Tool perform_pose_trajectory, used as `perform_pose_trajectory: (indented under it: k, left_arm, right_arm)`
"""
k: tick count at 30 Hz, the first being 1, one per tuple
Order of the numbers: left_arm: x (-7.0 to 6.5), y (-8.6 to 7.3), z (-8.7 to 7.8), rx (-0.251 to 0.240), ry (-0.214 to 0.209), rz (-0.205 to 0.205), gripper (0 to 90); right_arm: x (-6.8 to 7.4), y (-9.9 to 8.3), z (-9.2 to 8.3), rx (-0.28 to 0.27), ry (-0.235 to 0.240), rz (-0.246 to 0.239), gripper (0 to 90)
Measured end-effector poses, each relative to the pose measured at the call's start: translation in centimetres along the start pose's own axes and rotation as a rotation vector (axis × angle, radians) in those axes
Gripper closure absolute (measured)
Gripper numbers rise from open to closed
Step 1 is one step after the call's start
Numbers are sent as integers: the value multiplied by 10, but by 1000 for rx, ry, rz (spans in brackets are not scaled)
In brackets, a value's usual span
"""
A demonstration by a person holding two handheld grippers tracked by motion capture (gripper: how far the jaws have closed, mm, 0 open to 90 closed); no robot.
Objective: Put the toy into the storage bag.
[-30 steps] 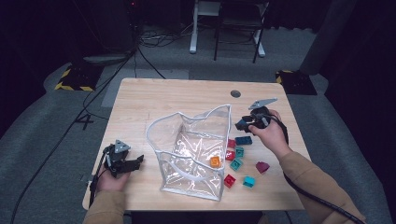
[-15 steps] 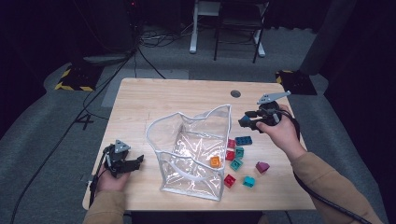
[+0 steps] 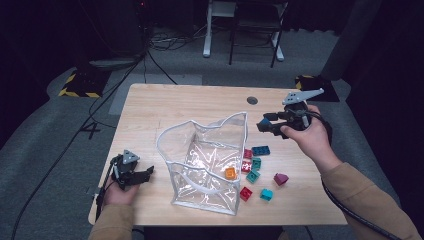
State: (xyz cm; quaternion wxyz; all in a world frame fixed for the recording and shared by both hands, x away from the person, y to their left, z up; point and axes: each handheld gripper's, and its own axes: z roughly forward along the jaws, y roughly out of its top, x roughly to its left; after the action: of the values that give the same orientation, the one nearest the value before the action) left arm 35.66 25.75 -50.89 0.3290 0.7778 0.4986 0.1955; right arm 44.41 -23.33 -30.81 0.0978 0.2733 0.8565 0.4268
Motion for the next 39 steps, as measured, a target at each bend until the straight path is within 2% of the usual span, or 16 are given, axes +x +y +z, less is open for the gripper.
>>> perform_pose_trajectory:
  k: [10,13,17,30,39]
  left_arm:
    - [0,0,0,0,-1,0,273]
    - [0,0,0,-1,0,0,273]
    - [0,0,0,0,2,-1,274]
    - [1,0,0,3,2,-6,270]
    - [0,0,0,5,10,-12,260]
  right_arm:
    - [15,22,-13,-35,40,-20,477]
    - [22,32,-17,-56,62,-35,477]
    - [32,43,-16,-57,87,-60,477]
    - [66,75,12,-41,177,-134,477]
    - [91,90,33,-26,227,-162,477]
